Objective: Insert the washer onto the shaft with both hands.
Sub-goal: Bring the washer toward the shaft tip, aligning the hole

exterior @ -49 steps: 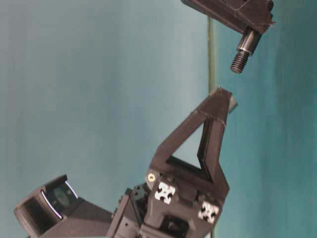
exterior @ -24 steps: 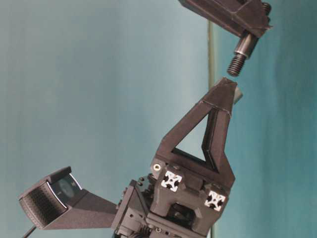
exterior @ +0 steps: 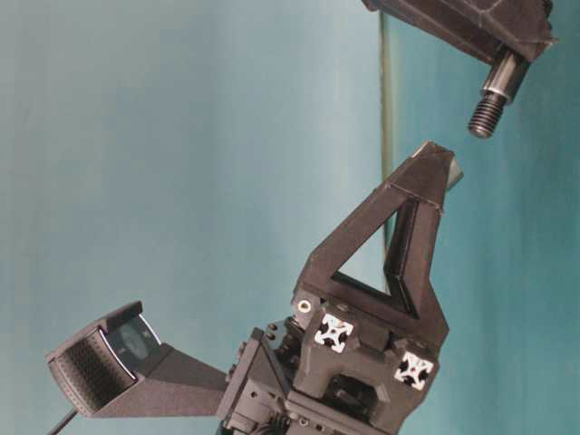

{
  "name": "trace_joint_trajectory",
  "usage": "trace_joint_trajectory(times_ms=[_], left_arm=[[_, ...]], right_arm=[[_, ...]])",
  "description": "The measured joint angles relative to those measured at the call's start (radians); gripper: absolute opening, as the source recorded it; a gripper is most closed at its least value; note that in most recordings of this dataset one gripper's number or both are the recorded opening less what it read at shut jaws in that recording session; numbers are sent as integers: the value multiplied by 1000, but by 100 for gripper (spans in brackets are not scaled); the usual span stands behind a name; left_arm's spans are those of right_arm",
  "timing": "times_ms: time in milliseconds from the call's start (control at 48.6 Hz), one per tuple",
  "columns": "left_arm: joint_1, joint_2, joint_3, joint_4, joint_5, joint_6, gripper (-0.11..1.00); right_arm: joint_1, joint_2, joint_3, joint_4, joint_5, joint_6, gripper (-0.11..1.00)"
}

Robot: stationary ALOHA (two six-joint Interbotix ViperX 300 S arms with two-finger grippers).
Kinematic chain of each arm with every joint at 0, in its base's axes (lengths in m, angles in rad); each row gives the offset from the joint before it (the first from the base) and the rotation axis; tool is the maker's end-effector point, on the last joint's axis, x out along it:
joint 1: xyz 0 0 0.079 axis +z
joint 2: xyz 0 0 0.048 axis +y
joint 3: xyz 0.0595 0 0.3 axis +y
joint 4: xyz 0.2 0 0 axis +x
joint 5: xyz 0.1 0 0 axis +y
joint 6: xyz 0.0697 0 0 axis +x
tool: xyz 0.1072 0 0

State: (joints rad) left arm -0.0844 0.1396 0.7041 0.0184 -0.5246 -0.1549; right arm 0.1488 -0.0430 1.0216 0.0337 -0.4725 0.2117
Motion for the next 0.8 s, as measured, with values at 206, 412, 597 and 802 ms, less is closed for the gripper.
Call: trace_joint_trajectory(times_ms=[206, 412, 597, 802], left_arm=[[-8, 0, 0, 0, 0, -6, 36], [-17, 0, -2, 0, 2, -8, 36], [-20, 0, -2, 0, 0, -8, 36], [-20, 6, -3, 0, 0, -8, 35]], right_arm=[[0, 0, 0, 2, -2, 2, 0], [0, 0, 0, 3, -6, 2, 0], [-2, -2, 0, 3, -25, 2, 0], [-6, 2, 0, 5, -46, 2, 0]])
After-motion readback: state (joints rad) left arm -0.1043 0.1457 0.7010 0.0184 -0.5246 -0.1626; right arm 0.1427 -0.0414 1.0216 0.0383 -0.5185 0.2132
